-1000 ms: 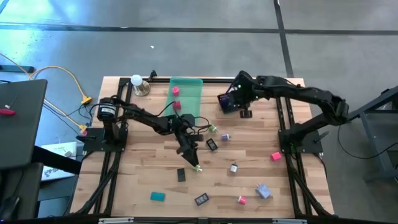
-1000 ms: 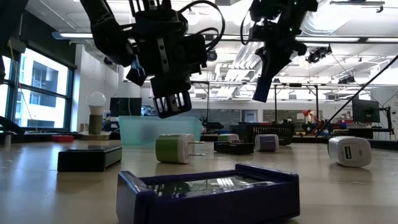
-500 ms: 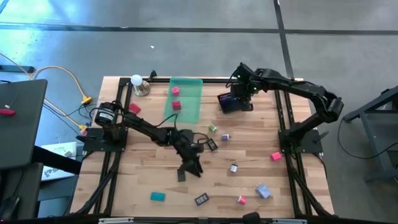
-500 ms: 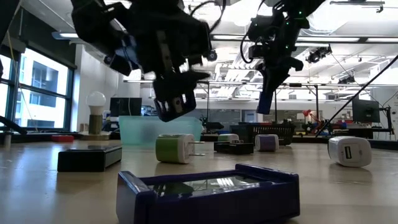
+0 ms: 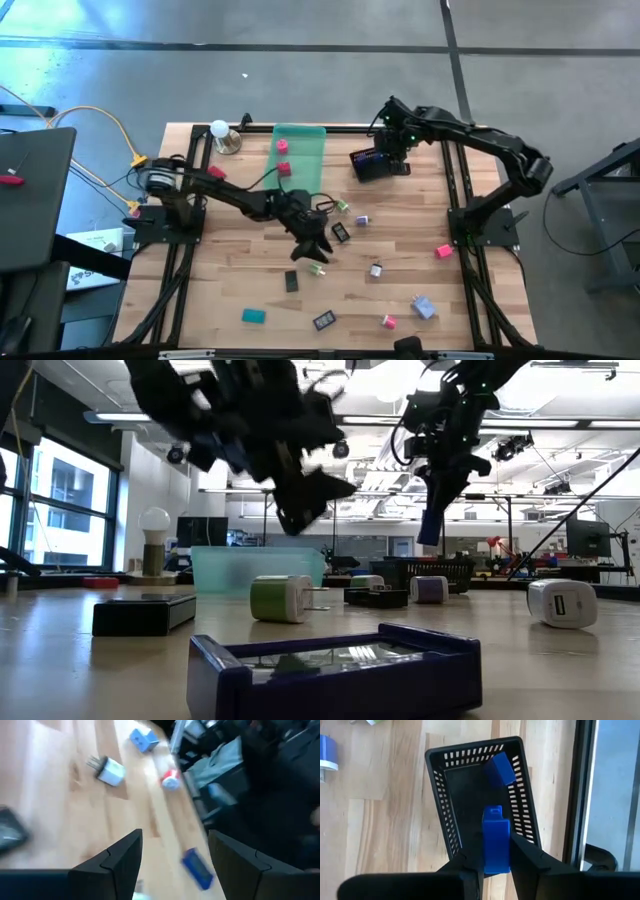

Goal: Pick & Place Office items
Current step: Put the blue digital clock into the black bin

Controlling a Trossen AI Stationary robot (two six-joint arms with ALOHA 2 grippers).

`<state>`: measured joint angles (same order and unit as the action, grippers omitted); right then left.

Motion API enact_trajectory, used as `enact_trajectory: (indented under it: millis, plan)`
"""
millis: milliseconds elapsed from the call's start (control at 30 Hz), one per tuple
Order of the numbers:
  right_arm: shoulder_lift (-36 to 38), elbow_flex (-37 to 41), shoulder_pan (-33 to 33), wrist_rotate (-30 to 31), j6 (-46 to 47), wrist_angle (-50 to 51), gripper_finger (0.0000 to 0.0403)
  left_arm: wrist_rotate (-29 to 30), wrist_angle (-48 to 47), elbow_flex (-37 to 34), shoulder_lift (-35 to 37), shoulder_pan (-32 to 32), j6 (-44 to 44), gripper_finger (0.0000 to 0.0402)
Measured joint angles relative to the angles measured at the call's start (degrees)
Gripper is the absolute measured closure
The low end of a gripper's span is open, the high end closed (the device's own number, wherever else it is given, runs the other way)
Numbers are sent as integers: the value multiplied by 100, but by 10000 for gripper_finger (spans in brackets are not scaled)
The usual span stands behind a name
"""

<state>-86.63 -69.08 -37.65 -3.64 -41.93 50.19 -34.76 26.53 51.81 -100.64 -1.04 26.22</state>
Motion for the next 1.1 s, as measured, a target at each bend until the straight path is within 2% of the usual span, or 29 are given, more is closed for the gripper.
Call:
enact_trajectory:
  millis: [100,200,267,367,500,867,1100]
  plan:
    - [-84,0,0,-81,-7,12,344,1407,-1332,4,654,-62,-841,182]
    - [-242,2,1,-119,-75,13,344,2998,-2305,2,1276,-233,-1049,182]
    - [-387,2,4,-109,-228,11,344,3439,-2767,2,1649,-281,-1026,182]
    - [-629,2,0,-14,-480,-43,344,3489,-3271,4,2125,-273,-1030,182]
    - [-797,2,0,375,-676,-130,344,3493,-3714,4,2387,-266,-1002,182]
    - [-818,2,-9,-417,-956,-296,344,3484,-3784,4,2171,-269,-903,182]
    - [-839,4,206,-527,-1038,-405,344,3477,-3652,13,2081,-269,-875,182]
